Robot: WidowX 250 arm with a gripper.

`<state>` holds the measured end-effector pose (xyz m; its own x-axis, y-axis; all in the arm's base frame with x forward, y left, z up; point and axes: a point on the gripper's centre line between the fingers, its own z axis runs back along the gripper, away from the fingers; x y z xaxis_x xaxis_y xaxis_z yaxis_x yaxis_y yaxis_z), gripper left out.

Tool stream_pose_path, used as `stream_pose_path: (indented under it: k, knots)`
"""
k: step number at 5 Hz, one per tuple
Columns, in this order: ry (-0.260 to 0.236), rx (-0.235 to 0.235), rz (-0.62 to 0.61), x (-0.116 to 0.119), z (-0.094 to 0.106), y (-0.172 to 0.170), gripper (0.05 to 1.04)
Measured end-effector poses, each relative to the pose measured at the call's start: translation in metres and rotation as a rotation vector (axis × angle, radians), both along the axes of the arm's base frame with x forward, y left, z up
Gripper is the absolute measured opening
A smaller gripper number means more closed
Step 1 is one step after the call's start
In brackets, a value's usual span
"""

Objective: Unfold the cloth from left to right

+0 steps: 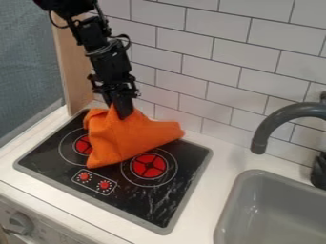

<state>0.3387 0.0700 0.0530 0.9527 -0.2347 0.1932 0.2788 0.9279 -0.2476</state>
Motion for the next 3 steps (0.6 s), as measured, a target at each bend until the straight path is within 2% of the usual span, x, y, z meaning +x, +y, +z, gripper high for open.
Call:
stream_pose_path:
  k: [1,2,3]
  knots:
    - [0.004,0.009,-0.077,-0.02,-0.006,-0.012,0.051]
    - [0.034,0.018,-0.172,-0.036,-0.017,-0.033,0.051]
    - [0.068,0.036,-0.224,-0.054,-0.03,-0.039,0.051]
